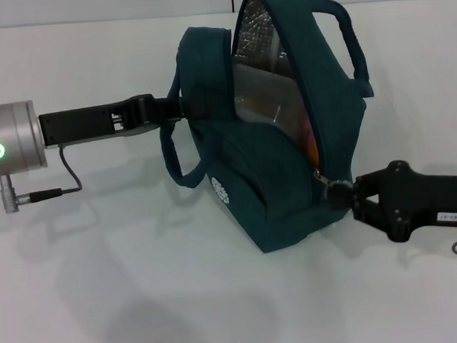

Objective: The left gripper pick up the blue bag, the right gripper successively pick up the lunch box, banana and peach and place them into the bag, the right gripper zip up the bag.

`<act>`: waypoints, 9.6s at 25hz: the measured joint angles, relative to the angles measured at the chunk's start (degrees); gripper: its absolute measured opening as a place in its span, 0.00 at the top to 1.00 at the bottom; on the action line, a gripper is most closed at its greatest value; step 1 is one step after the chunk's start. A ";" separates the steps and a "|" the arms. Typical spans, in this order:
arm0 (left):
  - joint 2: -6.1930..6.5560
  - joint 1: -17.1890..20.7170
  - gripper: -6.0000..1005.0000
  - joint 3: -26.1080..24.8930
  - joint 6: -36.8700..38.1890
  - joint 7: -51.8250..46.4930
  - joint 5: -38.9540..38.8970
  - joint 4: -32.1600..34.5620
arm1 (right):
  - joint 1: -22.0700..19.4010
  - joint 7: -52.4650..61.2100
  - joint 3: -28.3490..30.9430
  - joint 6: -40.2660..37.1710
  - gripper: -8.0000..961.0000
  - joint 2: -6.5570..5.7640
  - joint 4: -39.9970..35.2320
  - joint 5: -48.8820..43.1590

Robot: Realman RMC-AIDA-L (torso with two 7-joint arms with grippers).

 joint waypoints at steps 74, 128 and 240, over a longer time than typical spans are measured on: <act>-3.17 7.35 0.21 -4.56 -1.36 74.12 -14.62 -36.53 | 9.16 -5.57 2.44 -2.21 0.98 1.37 -3.72 2.90; -3.17 5.06 0.60 -1.94 2.90 83.84 -18.49 -40.58 | 7.36 -5.79 -1.18 0.00 0.98 1.43 0.60 16.43; -2.46 5.80 0.35 8.68 3.42 53.64 -18.55 -10.20 | 1.00 -16.00 -4.78 -1.02 0.98 1.42 -0.03 27.64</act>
